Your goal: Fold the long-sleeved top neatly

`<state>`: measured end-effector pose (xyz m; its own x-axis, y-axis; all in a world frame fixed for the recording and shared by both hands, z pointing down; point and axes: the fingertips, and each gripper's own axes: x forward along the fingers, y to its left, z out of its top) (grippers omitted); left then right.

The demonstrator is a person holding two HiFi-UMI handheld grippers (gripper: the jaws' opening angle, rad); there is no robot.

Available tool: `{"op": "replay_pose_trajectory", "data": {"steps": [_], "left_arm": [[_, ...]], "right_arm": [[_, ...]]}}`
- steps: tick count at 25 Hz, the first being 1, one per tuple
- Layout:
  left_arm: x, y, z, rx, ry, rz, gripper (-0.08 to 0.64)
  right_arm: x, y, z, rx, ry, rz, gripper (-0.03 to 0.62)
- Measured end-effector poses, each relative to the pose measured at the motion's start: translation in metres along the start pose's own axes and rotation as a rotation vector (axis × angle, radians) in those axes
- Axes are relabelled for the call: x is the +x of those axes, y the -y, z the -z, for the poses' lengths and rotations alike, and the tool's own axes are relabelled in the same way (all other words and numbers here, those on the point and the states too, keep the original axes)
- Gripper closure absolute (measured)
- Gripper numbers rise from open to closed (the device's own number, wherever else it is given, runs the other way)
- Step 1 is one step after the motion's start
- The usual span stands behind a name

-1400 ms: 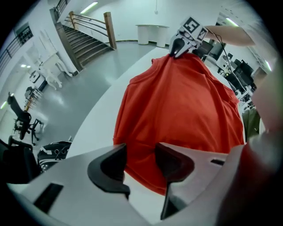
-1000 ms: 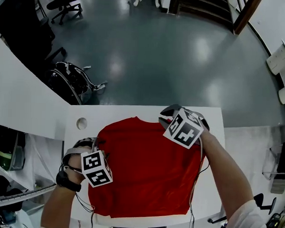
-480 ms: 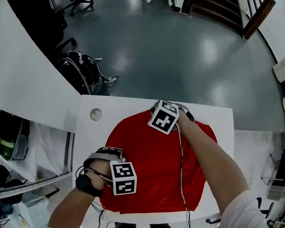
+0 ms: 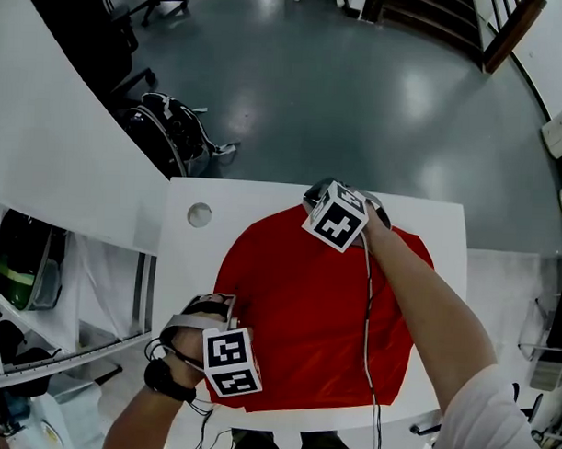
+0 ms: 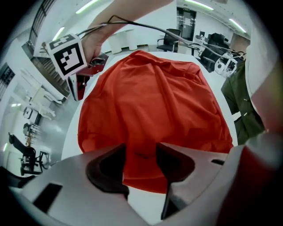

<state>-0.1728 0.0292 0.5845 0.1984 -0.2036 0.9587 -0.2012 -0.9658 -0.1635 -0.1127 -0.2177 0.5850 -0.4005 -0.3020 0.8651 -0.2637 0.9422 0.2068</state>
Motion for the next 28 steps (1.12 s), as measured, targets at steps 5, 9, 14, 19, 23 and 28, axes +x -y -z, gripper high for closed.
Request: {"op": "replay_pose_trajectory", "data": {"steps": [5,9,14,19,23,28], "left_arm": [[-0.02,0.081,-0.02,0.061,0.021,0.045,0.344],[-0.025,0.146,-0.037,0.151,0.006,0.112,0.344],[-0.028,0.183,-0.032,0.122,-0.019,0.216,0.344],[-0.023,0.193,-0.026,0.085,-0.029,0.221,0.345],[-0.018,0.2,-0.024,0.084,-0.032,0.214,0.347],[-0.006,0.213,-0.021,0.107,-0.05,0.206,0.35]], "right_arm": [[-0.03,-0.044,-0.019,-0.174,0.051,-0.139,0.569],[-0.02,-0.081,-0.027,-0.291,0.02,-0.197,0.569],[-0.005,-0.097,-0.041,-0.318,0.02,-0.204,0.569],[0.0,-0.098,-0.051,-0.34,0.021,-0.199,0.569],[0.005,-0.104,-0.054,-0.365,0.013,-0.202,0.569],[0.018,-0.11,-0.048,-0.405,-0.023,-0.192,0.569]]}}
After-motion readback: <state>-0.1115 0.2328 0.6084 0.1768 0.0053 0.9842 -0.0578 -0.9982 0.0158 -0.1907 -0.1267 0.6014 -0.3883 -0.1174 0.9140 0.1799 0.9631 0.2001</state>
